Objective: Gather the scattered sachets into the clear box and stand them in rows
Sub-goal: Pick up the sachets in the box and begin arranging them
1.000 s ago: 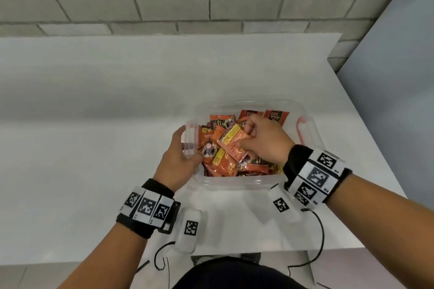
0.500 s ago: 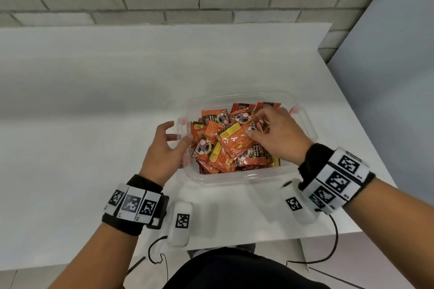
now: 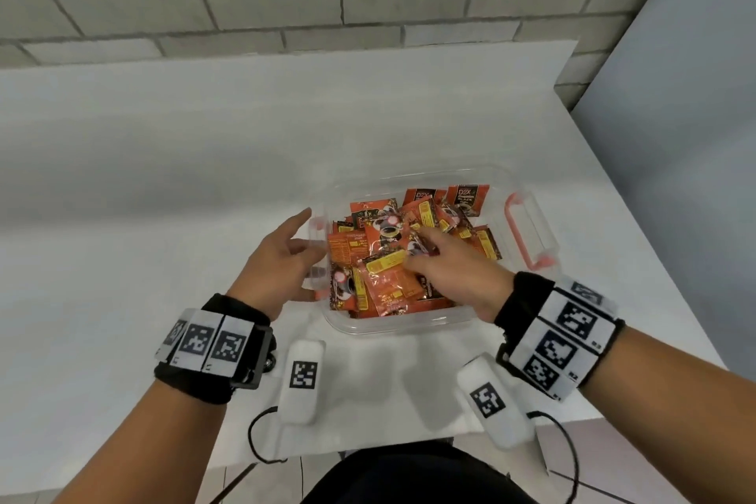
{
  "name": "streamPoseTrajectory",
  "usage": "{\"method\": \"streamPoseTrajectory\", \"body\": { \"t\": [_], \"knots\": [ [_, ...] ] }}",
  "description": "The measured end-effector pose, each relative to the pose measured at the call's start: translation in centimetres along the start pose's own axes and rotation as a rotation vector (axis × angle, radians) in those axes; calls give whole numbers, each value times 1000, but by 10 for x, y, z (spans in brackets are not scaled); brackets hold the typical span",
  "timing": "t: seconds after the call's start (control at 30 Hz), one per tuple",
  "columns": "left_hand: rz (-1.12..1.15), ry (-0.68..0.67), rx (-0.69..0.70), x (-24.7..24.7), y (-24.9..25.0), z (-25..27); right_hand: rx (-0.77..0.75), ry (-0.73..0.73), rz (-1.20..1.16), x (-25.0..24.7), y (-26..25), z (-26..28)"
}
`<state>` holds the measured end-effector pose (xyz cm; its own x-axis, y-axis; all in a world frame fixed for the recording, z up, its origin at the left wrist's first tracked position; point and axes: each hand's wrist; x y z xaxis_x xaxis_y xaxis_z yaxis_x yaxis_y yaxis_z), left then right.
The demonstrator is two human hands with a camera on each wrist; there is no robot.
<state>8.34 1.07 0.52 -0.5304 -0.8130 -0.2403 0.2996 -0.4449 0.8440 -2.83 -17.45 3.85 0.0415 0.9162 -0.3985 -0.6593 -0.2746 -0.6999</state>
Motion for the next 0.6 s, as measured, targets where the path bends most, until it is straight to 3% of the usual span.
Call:
{"method": "streamPoseTrajectory", "body": {
  "t": [0.1,0.2,0.33,0.6],
  "knots": [
    [-18,-30,5,-6,-2,1,18,112,-32,-29,-3,4],
    [-27,-43,16,-7,-5,2,133,191,-191,-54,-5,-1],
    [-9,-51,34,-6,-7,1,307,141,-202,-53,-3,-14],
    [24,-42,55,-3,-9,1,327,3,-272,-14,-11,-27]
  ]
}}
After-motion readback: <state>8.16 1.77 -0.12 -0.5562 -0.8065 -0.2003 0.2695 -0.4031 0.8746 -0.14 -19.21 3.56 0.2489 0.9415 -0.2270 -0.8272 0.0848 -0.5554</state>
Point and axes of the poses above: each hand's wrist, its own z-axis away from the middle knuckle, its own x-axis out of the palm, y = z × x, and after that the axes turned 3 degrees about -z, right-handed
